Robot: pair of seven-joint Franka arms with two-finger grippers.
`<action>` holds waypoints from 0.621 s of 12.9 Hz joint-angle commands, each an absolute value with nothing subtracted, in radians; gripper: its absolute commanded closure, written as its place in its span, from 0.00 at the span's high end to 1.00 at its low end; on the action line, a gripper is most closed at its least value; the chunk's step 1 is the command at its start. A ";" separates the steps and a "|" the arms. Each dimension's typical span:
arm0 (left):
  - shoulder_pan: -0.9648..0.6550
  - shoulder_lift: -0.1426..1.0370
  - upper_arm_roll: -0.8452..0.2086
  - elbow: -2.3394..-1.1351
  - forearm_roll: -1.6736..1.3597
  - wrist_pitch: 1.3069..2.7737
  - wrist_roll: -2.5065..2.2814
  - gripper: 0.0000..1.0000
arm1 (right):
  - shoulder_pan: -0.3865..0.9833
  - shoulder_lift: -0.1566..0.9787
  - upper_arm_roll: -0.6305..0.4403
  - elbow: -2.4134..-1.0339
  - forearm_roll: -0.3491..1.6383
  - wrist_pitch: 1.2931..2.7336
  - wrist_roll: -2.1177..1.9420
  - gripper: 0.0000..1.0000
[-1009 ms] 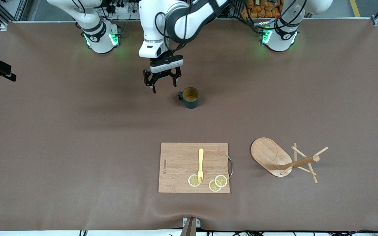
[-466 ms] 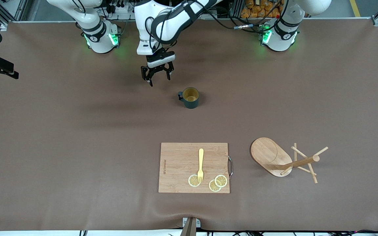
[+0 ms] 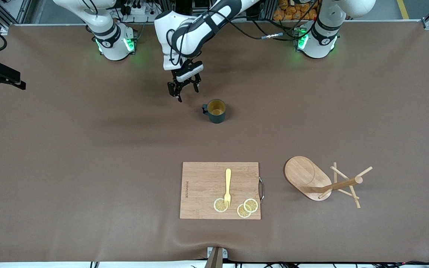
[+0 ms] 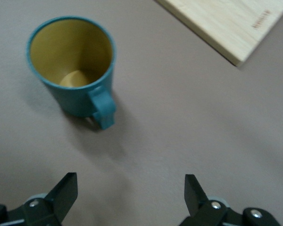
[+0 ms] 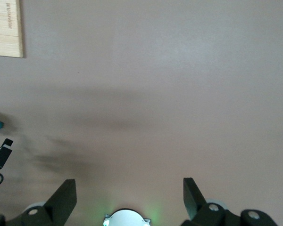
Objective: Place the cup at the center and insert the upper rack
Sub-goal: 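Lower the open left gripper onto the mug handle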
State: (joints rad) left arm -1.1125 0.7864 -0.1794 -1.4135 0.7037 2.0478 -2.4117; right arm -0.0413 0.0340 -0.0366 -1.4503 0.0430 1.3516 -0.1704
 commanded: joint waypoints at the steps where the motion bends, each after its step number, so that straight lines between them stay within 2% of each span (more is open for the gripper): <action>1: -1.111 0.798 -0.160 -1.385 0.622 2.016 -2.445 1.00 | -0.038 0.026 -0.038 -1.460 0.090 1.353 -0.184 1.00; 8: -1.109 0.868 -0.069 -1.301 0.460 2.020 -2.500 1.00 | -0.025 0.031 -0.041 -1.460 0.080 1.362 -0.175 1.00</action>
